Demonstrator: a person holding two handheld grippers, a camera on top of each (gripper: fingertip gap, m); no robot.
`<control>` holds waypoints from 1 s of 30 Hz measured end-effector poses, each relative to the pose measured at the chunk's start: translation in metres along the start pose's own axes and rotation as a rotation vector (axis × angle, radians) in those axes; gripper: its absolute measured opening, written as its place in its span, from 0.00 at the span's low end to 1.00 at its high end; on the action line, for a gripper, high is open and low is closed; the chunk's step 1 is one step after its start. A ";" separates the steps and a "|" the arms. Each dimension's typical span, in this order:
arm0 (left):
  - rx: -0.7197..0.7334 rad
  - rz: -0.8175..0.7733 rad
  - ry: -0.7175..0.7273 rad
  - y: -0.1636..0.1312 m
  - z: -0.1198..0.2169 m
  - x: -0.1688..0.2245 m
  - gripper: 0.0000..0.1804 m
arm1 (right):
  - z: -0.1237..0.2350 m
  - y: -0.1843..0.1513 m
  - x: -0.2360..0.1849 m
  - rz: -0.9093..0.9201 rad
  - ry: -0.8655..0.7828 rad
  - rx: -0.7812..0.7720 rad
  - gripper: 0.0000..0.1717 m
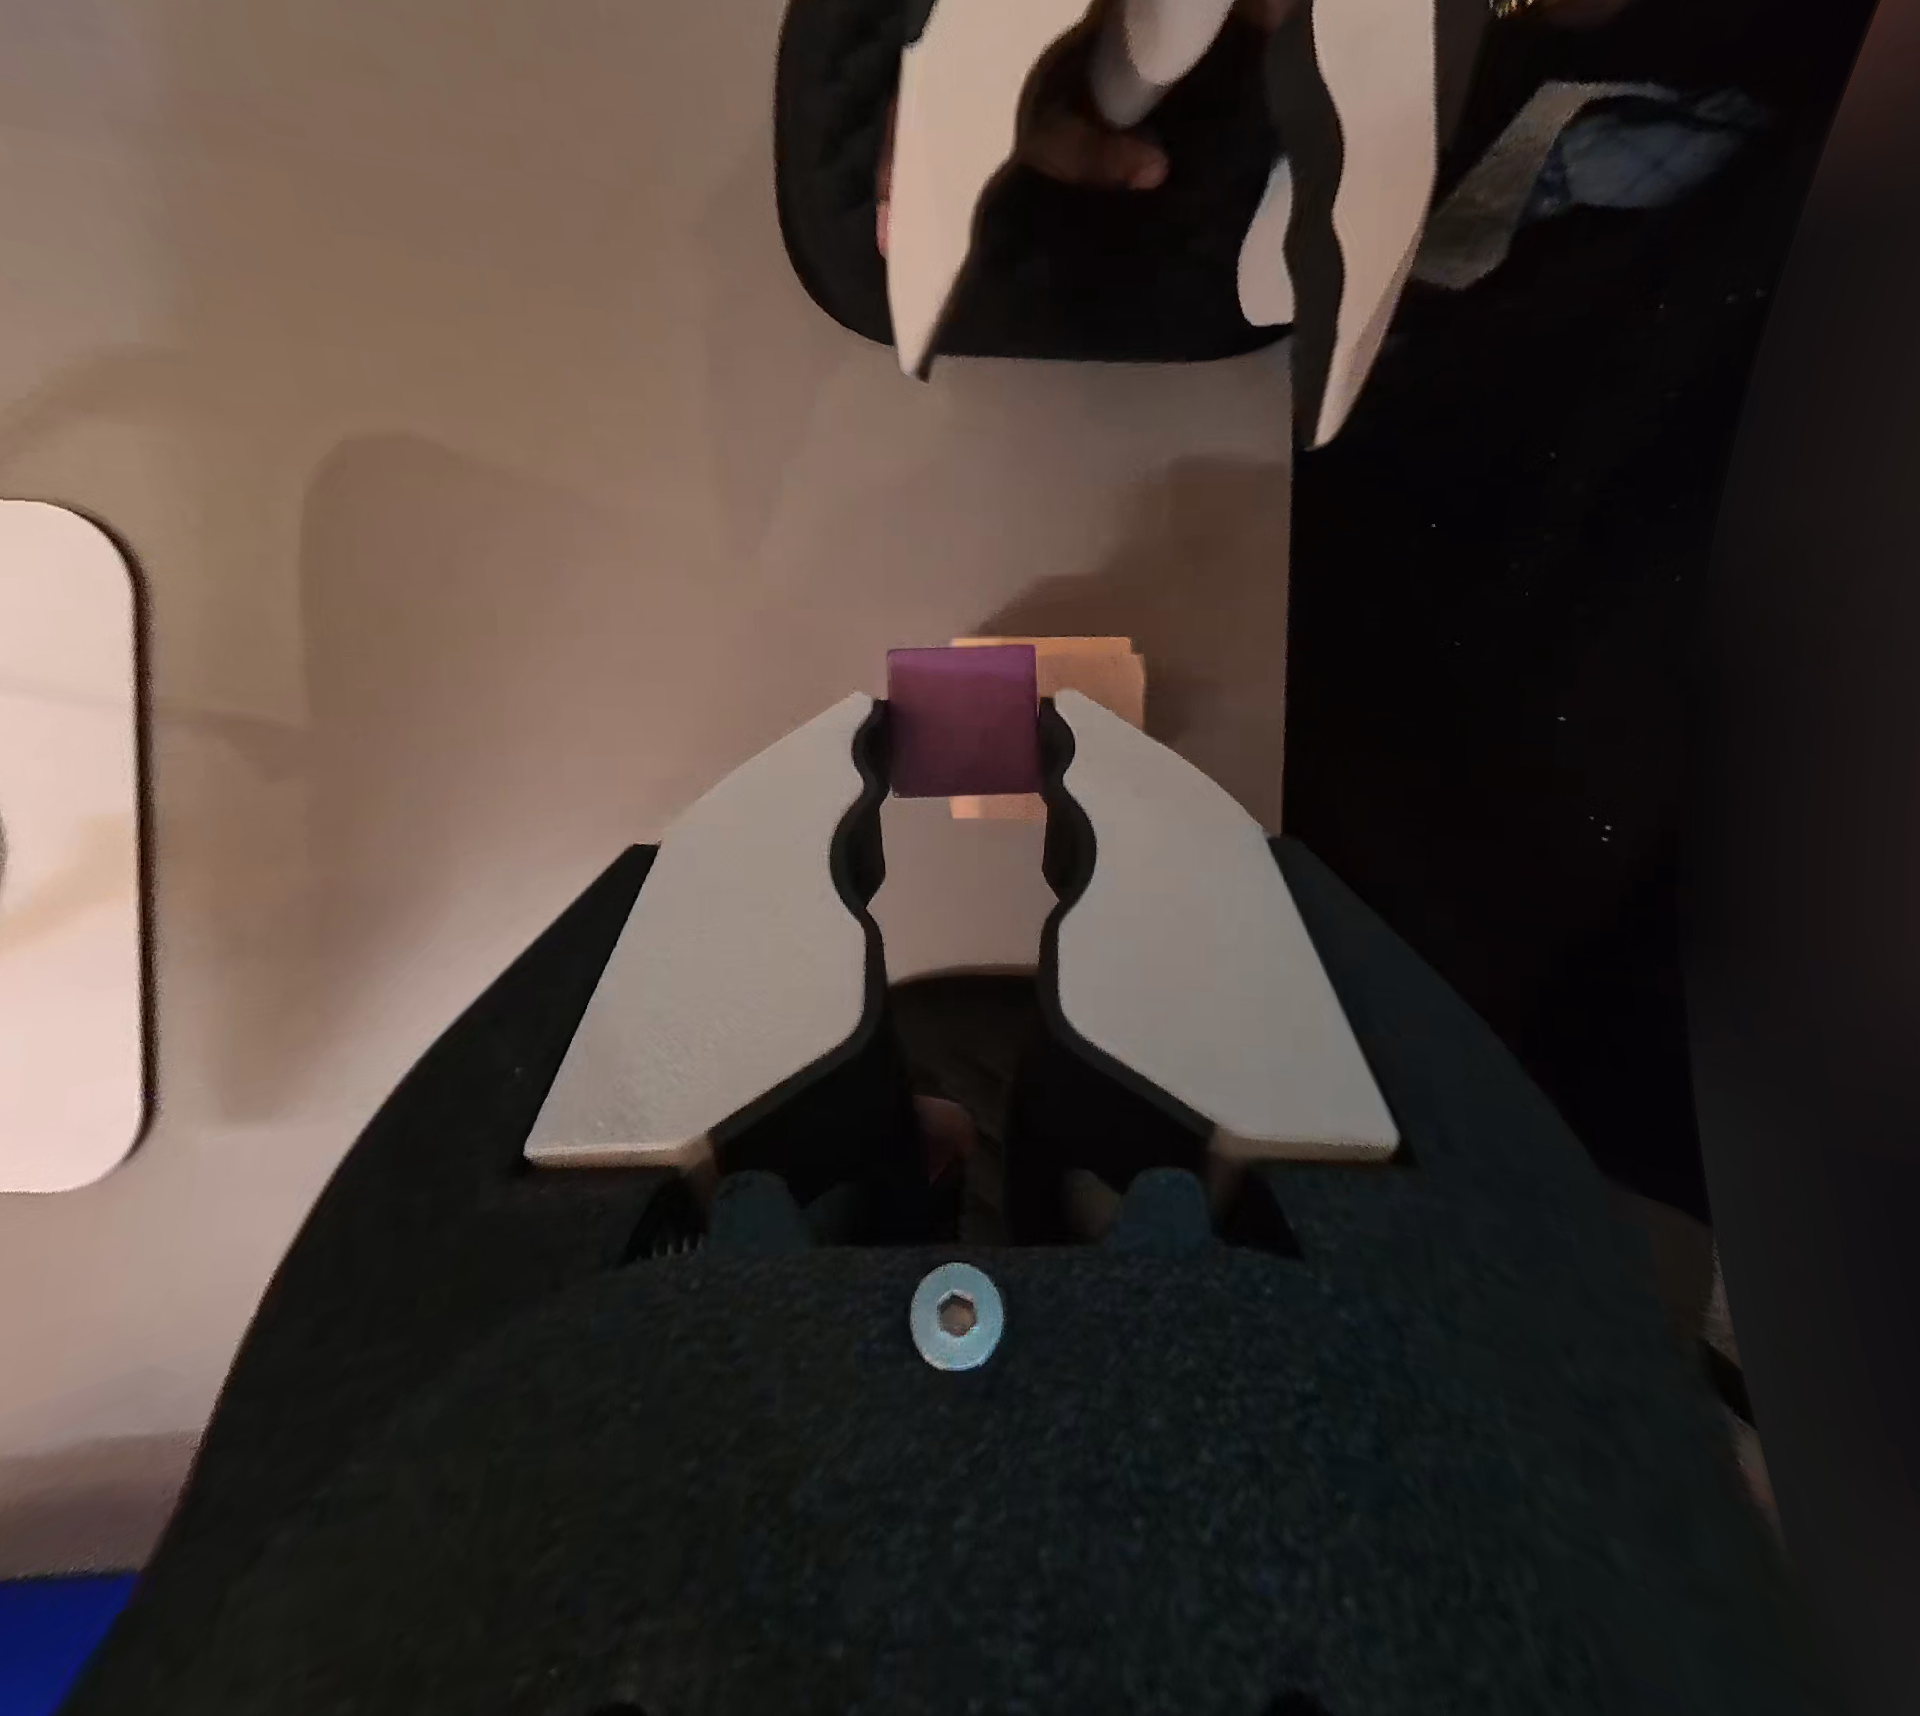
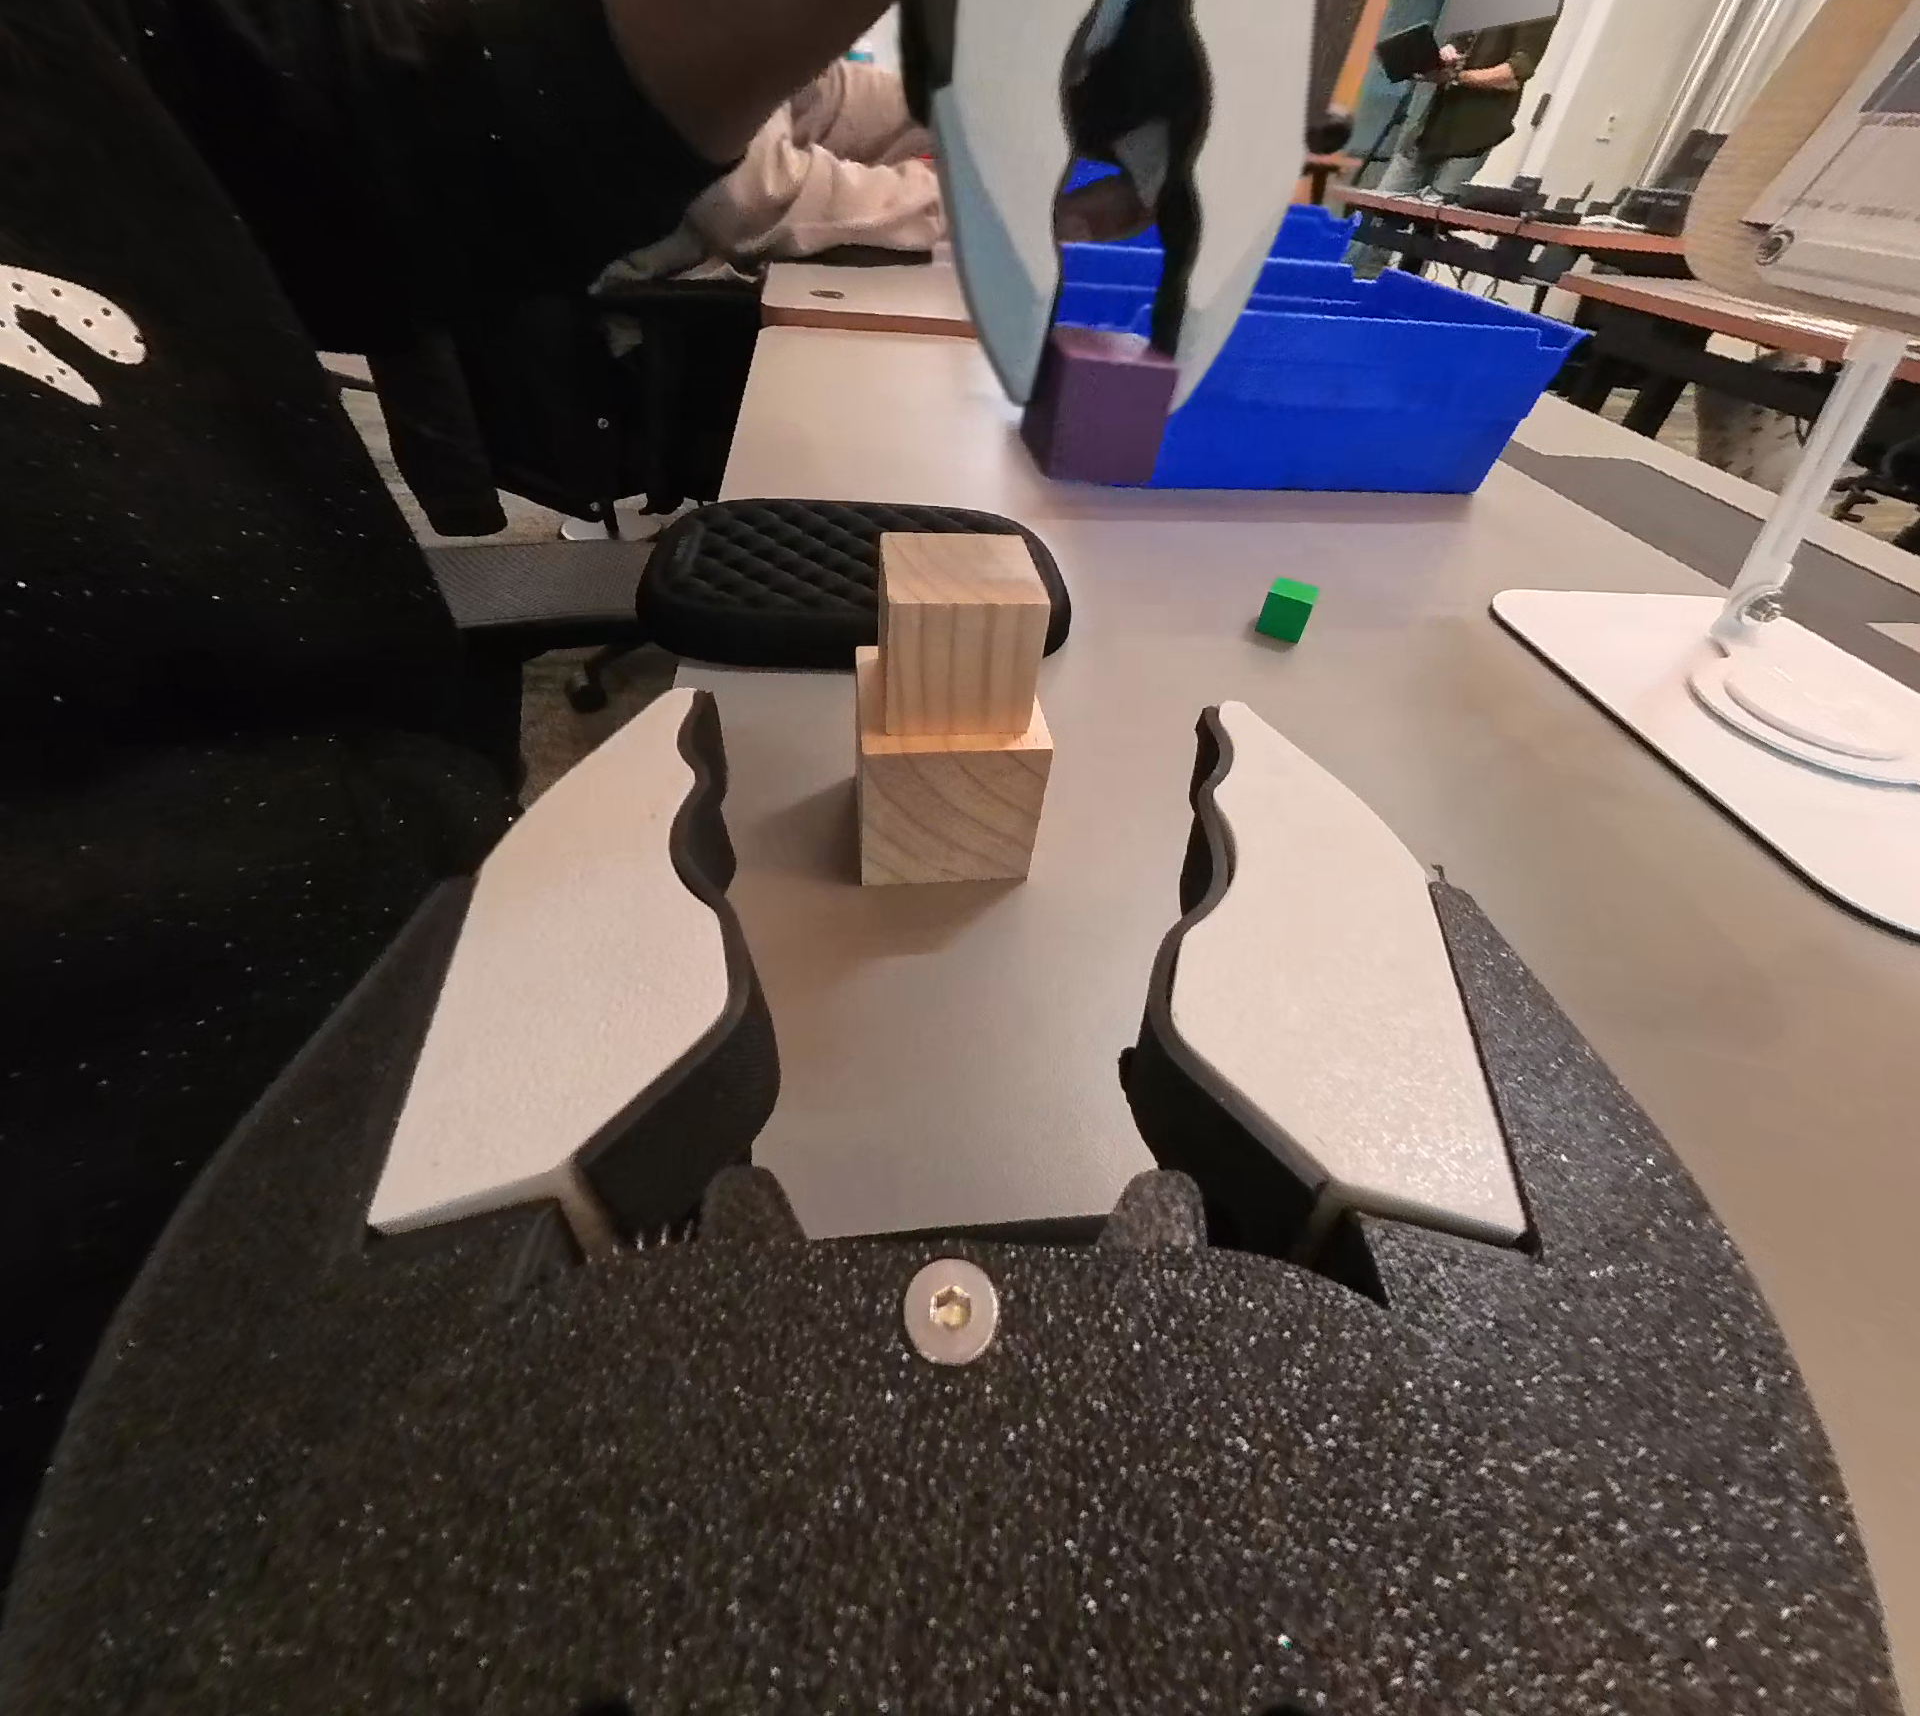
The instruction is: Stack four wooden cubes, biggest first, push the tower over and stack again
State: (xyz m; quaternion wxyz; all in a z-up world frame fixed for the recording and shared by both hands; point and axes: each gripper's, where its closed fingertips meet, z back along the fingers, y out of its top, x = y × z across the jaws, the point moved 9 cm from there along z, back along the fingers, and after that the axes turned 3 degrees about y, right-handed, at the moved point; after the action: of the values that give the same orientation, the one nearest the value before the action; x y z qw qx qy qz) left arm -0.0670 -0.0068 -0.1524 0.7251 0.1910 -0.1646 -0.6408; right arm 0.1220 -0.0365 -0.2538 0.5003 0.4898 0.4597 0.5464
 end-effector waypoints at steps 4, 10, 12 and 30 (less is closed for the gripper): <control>-0.031 0.023 0.016 0.000 -0.005 0.010 0.15 | -0.001 0.000 0.000 0.003 0.000 -0.007 0.50; -0.031 0.004 0.000 -0.005 -0.011 0.019 0.15 | 0.000 0.000 0.000 -0.002 0.001 -0.002 0.49; -0.049 -0.003 -0.010 -0.008 -0.015 0.022 0.15 | 0.000 0.000 0.000 -0.001 -0.001 -0.002 0.50; -0.054 -0.030 0.000 -0.011 -0.022 0.023 0.15 | 0.000 0.000 0.000 0.000 -0.001 -0.003 0.49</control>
State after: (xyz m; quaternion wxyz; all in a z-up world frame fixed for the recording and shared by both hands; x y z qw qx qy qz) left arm -0.0630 -0.0296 -0.1773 0.7204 0.1737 -0.1446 -0.6557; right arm 0.1217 -0.0367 -0.2540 0.5013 0.4891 0.4586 0.5469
